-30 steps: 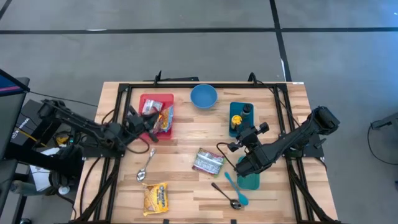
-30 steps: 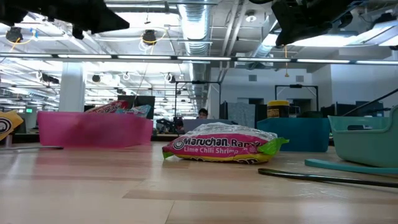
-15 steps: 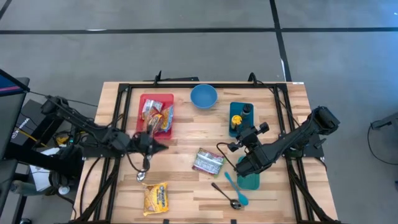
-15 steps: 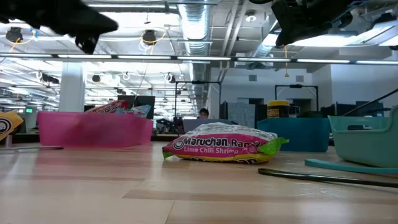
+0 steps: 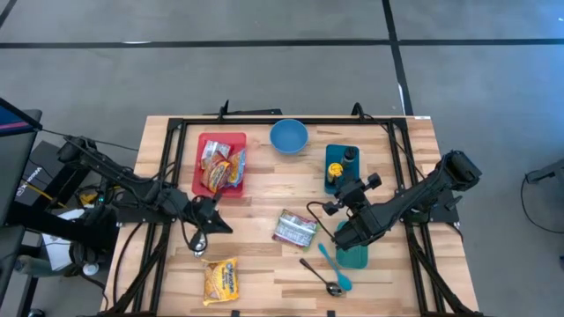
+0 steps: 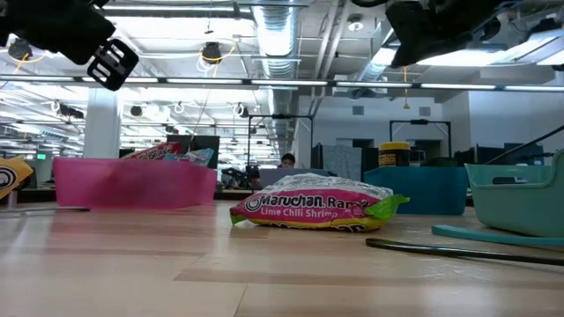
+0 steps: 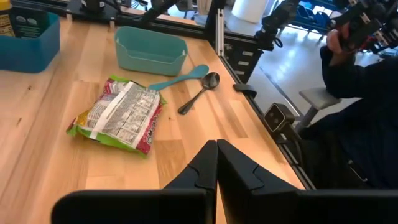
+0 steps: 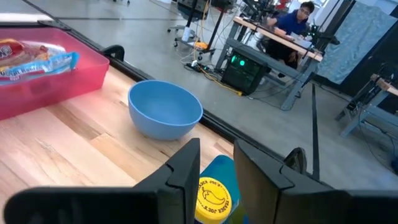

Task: Pick & Place Food Item
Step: Put the green noodle pack into the red bin

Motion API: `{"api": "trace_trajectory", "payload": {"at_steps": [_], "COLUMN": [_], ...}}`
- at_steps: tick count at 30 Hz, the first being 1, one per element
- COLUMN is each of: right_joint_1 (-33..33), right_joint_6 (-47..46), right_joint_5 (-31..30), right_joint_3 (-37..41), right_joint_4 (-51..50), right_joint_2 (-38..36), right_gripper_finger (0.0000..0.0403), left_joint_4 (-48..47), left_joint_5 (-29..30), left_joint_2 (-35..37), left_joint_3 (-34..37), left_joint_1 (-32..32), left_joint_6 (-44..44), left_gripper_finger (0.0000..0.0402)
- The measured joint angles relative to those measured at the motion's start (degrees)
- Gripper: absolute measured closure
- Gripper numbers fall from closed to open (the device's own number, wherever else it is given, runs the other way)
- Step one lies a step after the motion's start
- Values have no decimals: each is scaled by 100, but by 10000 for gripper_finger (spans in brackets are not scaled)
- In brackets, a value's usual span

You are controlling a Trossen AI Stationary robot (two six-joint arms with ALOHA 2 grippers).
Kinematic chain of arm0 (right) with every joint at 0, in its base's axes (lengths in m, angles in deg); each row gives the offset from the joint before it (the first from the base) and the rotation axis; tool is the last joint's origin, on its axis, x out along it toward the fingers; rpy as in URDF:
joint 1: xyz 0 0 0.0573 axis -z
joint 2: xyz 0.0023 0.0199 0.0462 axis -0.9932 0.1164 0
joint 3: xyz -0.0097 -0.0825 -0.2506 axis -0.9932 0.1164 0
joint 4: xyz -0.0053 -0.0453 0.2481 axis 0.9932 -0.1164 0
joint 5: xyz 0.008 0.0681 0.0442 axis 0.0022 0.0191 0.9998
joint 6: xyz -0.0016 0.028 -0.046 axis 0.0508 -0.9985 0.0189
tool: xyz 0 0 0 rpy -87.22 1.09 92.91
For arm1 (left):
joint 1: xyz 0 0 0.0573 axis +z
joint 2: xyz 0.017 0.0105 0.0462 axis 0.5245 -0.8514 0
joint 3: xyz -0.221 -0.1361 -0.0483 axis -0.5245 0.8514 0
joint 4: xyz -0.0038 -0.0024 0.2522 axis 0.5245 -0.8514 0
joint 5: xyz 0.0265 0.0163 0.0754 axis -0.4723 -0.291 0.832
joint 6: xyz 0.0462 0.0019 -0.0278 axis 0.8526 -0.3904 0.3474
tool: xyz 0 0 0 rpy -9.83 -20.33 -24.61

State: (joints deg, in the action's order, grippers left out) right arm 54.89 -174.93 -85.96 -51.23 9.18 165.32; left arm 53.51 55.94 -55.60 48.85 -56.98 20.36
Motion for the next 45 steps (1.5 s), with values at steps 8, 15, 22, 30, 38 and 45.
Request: {"api": "trace_trajectory", "payload": {"at_steps": [8,15,22,30,38,45], "right_joint_1": [-50,-302,-519,-531,-577,-576], "right_joint_6": [1161,3490,5378,5838,6229,6551], "right_joint_5": [803,1990,3448,4624,4785,4778], "right_joint_3": [0,0,0,0,-75,-503], "right_joint_4": [525,2136,3874,4781,5251,4949], "right_joint_2": [0,0,0,28,468,938], "right_gripper_finger": [311,311,311,311,311,311], "left_joint_4": [48,52,52,55,91,133], "left_joint_5": [28,99,191,190,190,190], "left_joint_2": [0,0,0,1,1,0], "left_joint_3": [0,0,0,0,0,0], "left_joint_1": [2,2,2,2,2,2], "left_joint_6": [9,13,13,13,13,13], "left_gripper_finger": [401,401,401,402,402,401]}}
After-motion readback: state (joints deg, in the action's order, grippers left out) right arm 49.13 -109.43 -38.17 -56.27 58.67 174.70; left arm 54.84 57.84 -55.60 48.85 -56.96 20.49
